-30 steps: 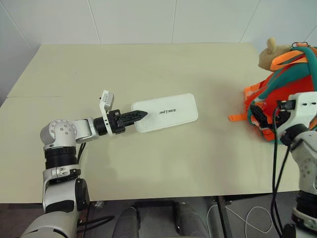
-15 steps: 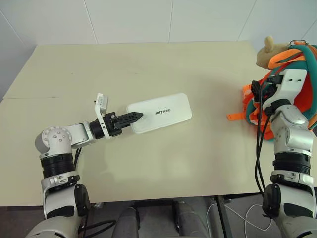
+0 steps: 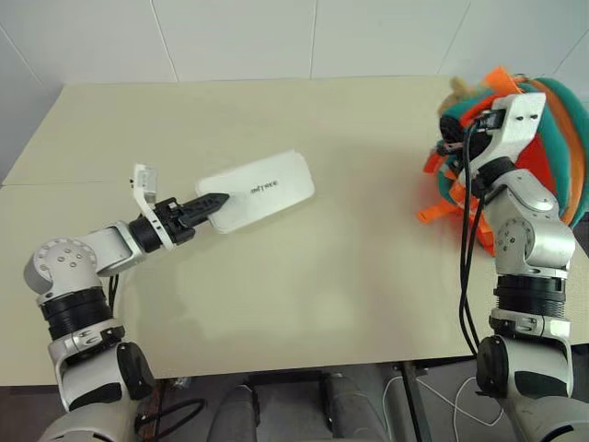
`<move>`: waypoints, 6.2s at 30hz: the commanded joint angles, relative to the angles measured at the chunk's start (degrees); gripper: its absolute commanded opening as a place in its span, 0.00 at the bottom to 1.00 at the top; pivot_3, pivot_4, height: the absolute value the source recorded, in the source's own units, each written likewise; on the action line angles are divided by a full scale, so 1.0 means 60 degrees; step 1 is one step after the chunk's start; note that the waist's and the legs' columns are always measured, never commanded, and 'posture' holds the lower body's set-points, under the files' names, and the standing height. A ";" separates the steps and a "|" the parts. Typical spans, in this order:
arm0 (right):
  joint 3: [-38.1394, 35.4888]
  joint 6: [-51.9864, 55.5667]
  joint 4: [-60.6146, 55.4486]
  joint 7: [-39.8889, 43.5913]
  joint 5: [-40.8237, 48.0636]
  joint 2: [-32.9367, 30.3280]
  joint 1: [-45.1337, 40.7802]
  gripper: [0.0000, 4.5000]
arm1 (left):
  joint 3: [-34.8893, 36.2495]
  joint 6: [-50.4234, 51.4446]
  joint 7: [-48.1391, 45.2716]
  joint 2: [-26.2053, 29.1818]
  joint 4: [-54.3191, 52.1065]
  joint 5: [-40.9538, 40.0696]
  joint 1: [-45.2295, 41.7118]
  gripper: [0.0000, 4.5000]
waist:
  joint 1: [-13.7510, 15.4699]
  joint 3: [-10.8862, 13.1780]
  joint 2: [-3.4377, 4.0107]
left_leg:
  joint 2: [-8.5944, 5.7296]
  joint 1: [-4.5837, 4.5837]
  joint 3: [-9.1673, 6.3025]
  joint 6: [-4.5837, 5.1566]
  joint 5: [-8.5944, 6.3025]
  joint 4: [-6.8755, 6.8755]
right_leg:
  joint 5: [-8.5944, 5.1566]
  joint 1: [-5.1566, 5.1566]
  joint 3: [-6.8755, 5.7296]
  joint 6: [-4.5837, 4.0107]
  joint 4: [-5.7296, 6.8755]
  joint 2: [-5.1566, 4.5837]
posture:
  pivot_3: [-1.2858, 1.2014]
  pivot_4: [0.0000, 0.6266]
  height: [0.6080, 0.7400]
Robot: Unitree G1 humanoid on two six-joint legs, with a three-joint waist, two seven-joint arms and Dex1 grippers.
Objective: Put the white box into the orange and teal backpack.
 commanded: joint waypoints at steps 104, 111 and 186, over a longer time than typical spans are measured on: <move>0.2840 0.1680 -0.4675 0.6254 0.2035 -0.3620 0.2094 0.00 | -0.3258 -0.8670 -1.0662 0.6875 -0.0564 0.1609 0.0842 0.28 | 0.0304 0.0003 -0.0017 | 0.0011 -0.0139 0.0004 0.0015 0.0001 0.0093 | -0.0041 -0.0122 -0.0017 -0.0080 0.0049 0.0000 | 0.52 0.24 1.00; 0.2771 0.1696 -0.4694 0.6255 0.1982 -0.3602 0.2151 0.00 | -0.3447 -0.8641 -1.0717 0.6930 -0.1208 0.1403 0.0237 0.28 | 0.0311 0.0004 -0.0018 | 0.0013 -0.0139 0.0004 0.0016 0.0001 0.0096 | -0.0018 -0.0122 -0.0017 -0.0038 0.0056 0.0005 | 0.52 0.24 1.00; 0.2748 0.1770 -0.4731 0.5810 0.1563 -0.3345 0.2257 0.00 | -0.4154 -0.2854 -0.6203 0.3679 -0.6088 -0.0004 -0.1266 1.00 | 0.0168 0.0007 -0.0023 | 0.0001 -0.0063 -0.0033 0.0031 0.0006 0.0163 | -0.0014 0.0000 0.0003 -0.0025 0.0064 0.0020 | 0.52 0.24 1.00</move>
